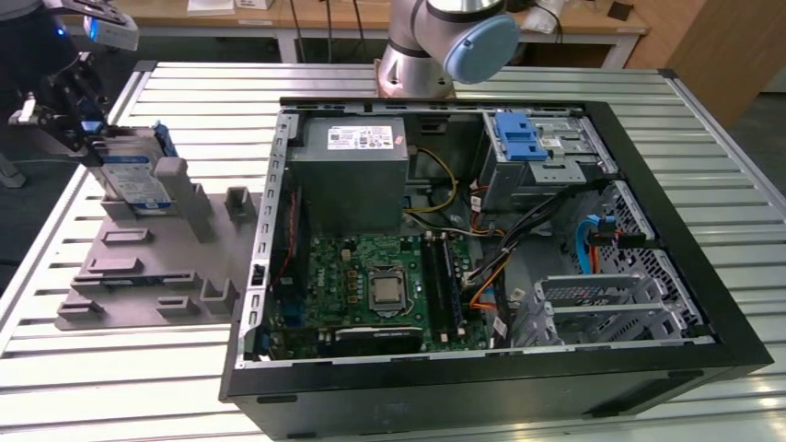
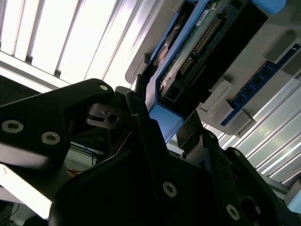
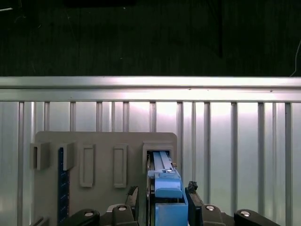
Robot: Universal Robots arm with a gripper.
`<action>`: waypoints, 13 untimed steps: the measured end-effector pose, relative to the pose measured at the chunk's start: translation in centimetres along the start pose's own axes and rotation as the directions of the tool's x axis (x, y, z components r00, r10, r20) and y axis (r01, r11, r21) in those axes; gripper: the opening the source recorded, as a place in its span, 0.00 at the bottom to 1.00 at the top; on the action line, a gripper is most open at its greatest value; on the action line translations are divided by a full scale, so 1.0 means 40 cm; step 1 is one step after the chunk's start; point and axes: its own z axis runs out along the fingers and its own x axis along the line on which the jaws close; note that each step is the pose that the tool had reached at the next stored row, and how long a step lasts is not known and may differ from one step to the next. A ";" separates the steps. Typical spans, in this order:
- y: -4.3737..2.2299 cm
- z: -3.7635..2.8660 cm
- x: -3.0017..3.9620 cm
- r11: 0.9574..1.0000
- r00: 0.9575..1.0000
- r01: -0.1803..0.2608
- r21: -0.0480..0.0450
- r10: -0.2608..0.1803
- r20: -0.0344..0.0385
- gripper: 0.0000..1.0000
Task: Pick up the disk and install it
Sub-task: 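Pick up the disk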
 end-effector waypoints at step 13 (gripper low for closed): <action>0.001 0.000 0.000 1.000 1.000 -0.006 0.000 0.006 0.000 0.41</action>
